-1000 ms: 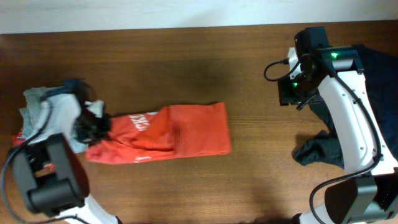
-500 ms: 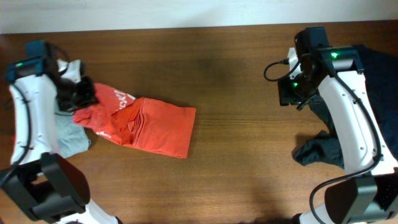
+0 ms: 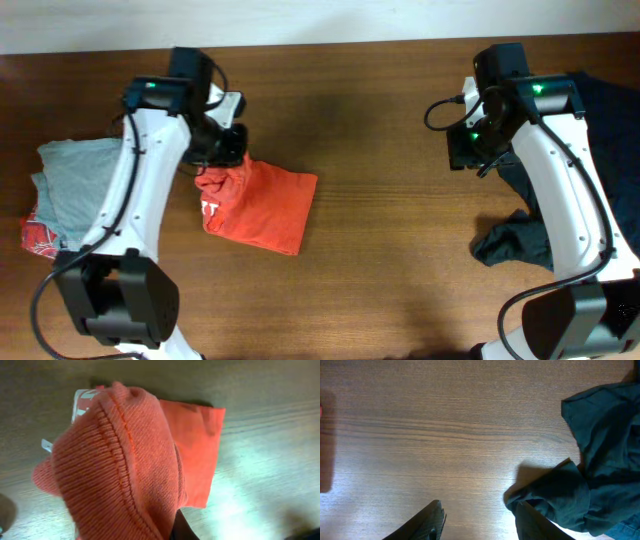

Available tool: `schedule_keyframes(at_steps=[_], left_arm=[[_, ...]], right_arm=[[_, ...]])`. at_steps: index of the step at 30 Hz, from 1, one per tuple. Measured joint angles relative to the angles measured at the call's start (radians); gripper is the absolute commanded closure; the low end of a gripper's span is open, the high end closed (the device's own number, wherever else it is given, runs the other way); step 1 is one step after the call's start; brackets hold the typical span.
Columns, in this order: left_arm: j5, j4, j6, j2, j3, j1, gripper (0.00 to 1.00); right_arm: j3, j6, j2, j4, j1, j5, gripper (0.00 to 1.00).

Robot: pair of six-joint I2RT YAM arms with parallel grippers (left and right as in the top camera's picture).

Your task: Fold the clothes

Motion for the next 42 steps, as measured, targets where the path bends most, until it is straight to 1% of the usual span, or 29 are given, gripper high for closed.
schedule_keyframes(at_steps=[11,14,15,17,24,29,30,31,33,36,42], left_arm=[[-0.033,-0.004,0.0,0.0,-0.001,-0.095,0.95],[-0.033,-0.005,0.0,0.0,-0.008,-0.114,0.91],[-0.033,-0.005,0.0,0.0,-0.015,-0.121,0.85],[-0.033,-0.005,-0.002,0.0,-0.027,-0.128,0.8],[-0.033,-0.006,0.0,0.0,-0.085,-0.13,0.8],[-0.033,-0.004,0.0,0.0,-0.092,-0.14,0.79],[-0.033,-0.003,0.0,0.0,-0.092,-0.145,0.78],[-0.033,-0.003,0.0,0.0,-0.093,-0.15,0.69],[-0.034,-0.003,0.001,0.0,-0.096,-0.163,0.63],[-0.032,-0.003,0.0,0.0,-0.098,-0.177,0.58],[-0.025,-0.01,0.0,0.0,-0.098,-0.205,0.58]], right_arm=[[0.0,0.0,0.0,-0.004,0.0,0.0,0.48],[0.0,0.001,0.0,-0.004,0.0,0.0,0.48],[0.0,0.0,0.0,-0.004,0.0,0.0,0.48],[0.0,0.0,0.0,-0.004,0.0,0.0,0.48],[0.0,0.0,0.0,-0.004,0.0,0.0,0.48],[0.0,0.0,0.0,-0.004,0.0,0.0,0.48],[0.0,0.0,0.0,-0.004,0.0,0.0,0.48],[0.0,0.0,0.0,-0.004,0.0,0.0,0.48],[0.0,0.0,0.0,-0.004,0.0,0.0,0.48],[0.0,0.0,0.0,-0.003,0.0,0.0,0.48],[0.0,0.001,0.0,-0.004,0.0,0.0,0.48]])
